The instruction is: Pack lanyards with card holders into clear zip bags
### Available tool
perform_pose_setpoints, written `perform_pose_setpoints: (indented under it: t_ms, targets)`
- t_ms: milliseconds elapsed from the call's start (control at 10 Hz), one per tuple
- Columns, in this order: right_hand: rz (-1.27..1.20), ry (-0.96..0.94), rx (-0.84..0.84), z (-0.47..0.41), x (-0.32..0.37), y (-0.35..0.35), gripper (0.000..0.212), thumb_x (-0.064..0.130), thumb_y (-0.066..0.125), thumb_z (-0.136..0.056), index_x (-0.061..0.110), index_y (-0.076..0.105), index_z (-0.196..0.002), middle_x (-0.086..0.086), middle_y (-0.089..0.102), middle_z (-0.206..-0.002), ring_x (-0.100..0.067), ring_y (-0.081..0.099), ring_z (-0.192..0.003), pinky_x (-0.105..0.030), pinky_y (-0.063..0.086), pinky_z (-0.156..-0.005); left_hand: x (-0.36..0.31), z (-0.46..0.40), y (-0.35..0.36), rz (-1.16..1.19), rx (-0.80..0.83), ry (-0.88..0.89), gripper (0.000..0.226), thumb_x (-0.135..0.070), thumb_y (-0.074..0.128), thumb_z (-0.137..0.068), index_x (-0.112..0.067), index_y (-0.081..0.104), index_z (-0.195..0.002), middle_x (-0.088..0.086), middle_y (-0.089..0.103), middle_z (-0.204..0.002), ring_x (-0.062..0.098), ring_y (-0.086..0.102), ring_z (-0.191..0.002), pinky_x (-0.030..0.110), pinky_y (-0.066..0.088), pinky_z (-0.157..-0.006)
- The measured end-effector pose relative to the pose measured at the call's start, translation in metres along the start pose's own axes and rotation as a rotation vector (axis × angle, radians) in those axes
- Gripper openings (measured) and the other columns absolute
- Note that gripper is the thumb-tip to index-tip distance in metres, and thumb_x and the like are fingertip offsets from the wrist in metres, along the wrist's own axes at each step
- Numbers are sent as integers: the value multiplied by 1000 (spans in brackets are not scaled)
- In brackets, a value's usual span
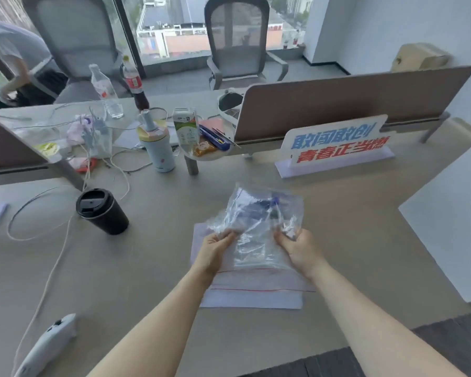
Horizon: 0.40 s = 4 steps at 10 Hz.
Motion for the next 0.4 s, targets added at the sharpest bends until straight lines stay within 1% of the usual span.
perform_pose_setpoints:
  t_ms: [100,200,300,400]
  targets:
    - [84,123,36,-9,-77,9,20,16,66,-92,12,65,-72,2,70,-65,-12,64,-60,-26,49,-64,64,3,-1,-179,-24,-141,26,-15,52,-96,-10,65,-118,-5,67,-112,7,59,-106,4,42,-75]
    - [159,185,79,-10,-125,17,5,14,66,-89,10,69,-89,-16,75,-90,-31,69,-80,-37,52,-77,97,14,-9,-290,-106,-178,20,-17,55,-93,-10,71,-104,-12,68,-80,4,58,-72,11,39,-60]
    - [200,268,82,-5,-137,20,8,12,66,-87,15,65,-80,-6,66,-71,-21,59,-63,-23,42,-54,102,20,-18,-348,-199,-208,14,-19,62,-83,-7,64,-77,-4,56,-62,14,47,-56,26,34,-57]
    - [165,326,38,6,-128,10,7,13,70,-81,8,65,-80,-11,68,-77,-22,57,-63,-23,43,-57,89,31,-26,-362,-221,-192,21,-32,62,-71,-12,59,-77,-3,53,-71,16,48,-64,29,35,-58]
Point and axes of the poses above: each hand's wrist, its own z-axis away from the middle knuckle, its own y-axis out of the palm, x = y × z, the point moved 9 cm from there along -z, towards the middle knuckle
